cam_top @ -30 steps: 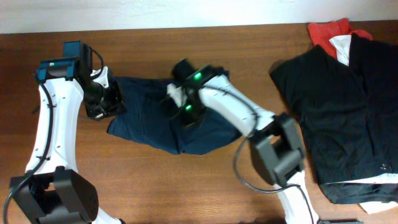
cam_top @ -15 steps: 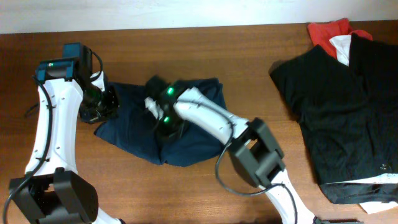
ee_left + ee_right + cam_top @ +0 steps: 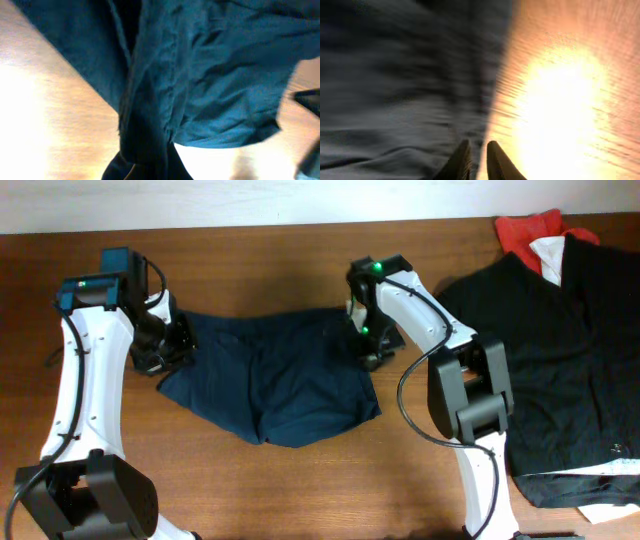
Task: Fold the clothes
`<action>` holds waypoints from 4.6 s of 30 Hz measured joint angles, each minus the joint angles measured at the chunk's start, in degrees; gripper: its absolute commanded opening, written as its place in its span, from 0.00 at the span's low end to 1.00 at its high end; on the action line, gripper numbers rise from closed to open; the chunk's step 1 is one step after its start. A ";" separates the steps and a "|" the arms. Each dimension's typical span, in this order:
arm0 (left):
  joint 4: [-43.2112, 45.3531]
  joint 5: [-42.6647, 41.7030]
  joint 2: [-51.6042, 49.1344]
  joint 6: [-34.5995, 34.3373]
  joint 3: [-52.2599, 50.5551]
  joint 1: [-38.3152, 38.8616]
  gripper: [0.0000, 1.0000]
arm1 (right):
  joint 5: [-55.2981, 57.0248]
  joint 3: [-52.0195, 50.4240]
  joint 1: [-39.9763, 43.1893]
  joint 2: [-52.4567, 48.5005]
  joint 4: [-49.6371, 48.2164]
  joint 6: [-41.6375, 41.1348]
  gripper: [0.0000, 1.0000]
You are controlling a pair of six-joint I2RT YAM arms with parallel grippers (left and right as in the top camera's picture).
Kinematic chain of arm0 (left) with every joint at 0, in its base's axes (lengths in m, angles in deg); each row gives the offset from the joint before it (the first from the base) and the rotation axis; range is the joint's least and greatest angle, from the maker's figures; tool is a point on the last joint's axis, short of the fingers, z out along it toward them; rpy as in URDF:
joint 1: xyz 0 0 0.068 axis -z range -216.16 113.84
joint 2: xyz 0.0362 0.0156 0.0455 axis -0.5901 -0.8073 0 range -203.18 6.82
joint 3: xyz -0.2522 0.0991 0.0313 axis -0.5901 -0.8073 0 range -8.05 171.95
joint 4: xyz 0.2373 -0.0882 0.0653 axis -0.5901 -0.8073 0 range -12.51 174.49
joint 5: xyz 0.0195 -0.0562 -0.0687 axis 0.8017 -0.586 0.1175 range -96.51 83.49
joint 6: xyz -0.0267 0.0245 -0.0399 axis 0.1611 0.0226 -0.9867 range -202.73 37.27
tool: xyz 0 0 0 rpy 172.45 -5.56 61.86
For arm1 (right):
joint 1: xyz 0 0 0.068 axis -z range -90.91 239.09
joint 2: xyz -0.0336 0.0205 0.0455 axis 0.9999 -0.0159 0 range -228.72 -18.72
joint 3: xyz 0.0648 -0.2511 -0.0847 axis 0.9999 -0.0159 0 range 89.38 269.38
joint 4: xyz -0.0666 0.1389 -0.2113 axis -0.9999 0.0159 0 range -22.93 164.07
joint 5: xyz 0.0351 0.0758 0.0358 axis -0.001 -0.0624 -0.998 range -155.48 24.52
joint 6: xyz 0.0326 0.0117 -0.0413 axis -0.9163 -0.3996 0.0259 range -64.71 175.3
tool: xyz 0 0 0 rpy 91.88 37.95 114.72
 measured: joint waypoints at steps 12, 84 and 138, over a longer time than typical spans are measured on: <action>8.33 -5.97 0.00 -3.06 0.04 15.39 0.00 | -1.81 -11.54 -1.14 3.13 -4.48 0.15 0.15; 28.70 -2.34 -10.71 -13.84 0.07 39.30 0.66 | -1.53 -9.01 19.17 14.40 3.74 1.49 0.10; -6.58 3.04 -33.33 -5.16 9.20 17.35 0.80 | 8.70 -26.47 6.62 16.22 -10.82 -8.37 0.23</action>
